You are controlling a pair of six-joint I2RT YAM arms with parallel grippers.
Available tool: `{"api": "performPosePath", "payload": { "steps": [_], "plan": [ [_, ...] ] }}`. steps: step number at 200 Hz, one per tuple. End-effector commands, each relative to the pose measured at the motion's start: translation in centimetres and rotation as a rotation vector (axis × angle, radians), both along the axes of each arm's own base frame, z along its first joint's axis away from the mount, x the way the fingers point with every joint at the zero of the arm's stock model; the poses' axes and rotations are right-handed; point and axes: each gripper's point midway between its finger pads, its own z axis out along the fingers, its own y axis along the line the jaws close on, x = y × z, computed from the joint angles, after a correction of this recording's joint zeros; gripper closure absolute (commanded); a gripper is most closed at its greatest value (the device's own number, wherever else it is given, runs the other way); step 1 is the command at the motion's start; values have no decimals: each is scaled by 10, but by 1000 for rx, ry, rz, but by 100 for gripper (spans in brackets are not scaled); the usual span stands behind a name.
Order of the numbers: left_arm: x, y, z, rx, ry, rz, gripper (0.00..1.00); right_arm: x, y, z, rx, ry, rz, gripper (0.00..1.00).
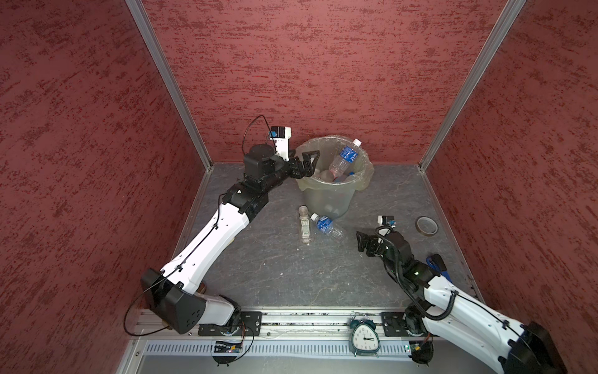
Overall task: Throw the plastic bottles in the bin
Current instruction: 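Open the left gripper to drop the blue-label bottle into the bin, then withdraw the left gripper while the right gripper lowers to the Pocari Sweat bottle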
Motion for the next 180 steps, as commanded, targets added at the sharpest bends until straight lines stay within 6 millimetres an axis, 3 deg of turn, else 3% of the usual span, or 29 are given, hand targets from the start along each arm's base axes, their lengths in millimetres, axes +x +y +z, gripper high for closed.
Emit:
{"api": "performPosePath", "payload": {
  "steps": [1,53,100,139,180],
  "plan": [
    [-2,10,-23,0,43,21,1,8,16,27,34,-62,48,1],
    [-24,43,-86,-18,150,62,1,22,42,36,2,-56,121,1],
    [-50,63,-148,11,255,75,1,38,69,28,-61,-27,185,1],
    [-70,70,-191,18,334,55,1,48,88,25,-97,-19,228,1],
    [-92,67,-219,29,356,-21,1,52,100,18,-128,-4,257,1]
  ]
}}
